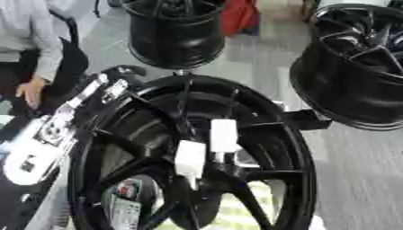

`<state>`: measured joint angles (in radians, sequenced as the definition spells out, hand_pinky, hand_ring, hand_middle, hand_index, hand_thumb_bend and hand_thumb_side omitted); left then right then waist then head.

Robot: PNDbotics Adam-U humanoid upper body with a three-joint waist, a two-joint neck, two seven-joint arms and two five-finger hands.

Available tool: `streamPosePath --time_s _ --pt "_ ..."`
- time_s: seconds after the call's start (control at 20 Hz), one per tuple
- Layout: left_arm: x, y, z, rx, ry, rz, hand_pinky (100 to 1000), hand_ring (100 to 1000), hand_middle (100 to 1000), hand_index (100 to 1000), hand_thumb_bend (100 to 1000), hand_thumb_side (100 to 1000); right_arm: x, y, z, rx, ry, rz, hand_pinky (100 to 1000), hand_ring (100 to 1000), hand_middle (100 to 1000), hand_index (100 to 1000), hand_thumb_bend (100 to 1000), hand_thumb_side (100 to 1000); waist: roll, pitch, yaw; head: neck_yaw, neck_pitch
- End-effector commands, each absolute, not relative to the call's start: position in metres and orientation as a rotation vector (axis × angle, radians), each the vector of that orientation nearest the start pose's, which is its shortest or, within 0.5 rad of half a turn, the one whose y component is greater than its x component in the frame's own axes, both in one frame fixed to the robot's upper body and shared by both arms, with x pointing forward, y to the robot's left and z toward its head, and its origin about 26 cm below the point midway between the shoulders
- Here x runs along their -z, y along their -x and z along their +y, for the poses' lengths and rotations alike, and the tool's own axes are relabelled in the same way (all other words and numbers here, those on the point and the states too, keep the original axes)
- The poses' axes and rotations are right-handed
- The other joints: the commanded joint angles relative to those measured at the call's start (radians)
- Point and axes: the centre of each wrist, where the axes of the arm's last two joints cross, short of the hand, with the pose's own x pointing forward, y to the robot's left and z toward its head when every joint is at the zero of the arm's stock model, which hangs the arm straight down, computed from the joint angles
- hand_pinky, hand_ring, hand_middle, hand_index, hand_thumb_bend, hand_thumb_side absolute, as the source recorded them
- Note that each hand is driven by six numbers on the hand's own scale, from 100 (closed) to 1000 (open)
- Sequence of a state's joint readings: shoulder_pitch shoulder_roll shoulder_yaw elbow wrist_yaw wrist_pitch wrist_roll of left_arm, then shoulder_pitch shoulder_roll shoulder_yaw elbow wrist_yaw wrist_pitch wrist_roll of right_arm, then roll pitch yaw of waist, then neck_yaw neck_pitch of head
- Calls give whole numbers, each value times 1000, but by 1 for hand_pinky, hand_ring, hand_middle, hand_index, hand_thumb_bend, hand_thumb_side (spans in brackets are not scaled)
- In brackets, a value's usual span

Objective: Pull the pin out of the wheel hub.

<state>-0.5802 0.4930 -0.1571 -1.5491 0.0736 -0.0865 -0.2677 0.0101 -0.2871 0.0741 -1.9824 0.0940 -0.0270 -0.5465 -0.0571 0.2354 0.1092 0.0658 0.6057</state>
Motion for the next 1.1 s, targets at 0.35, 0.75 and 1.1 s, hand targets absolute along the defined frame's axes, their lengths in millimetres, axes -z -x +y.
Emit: streamPosePath --time_s 0.35,0.75,1.1 --pt "-242 -334 279 855 -52 -2179 828 757 790 845 100 787 -113 -258 -270 142 568 -2076 689 816 706 798 100 656 7 -14 5 -13 7" --pt "-257 -300 287 867 -92 -2265 820 752 776 843 100 730 -114 -259 -271 126 591 -2108 691 816 707 797 100 653 7 -11 9 -23 25" --pt "-261 -299 291 973 -163 -2288 814 747 765 842 100 710 -115 -260 -271 117 606 -2125 692 816 707 797 100 652 10 -9 7 -24 34"
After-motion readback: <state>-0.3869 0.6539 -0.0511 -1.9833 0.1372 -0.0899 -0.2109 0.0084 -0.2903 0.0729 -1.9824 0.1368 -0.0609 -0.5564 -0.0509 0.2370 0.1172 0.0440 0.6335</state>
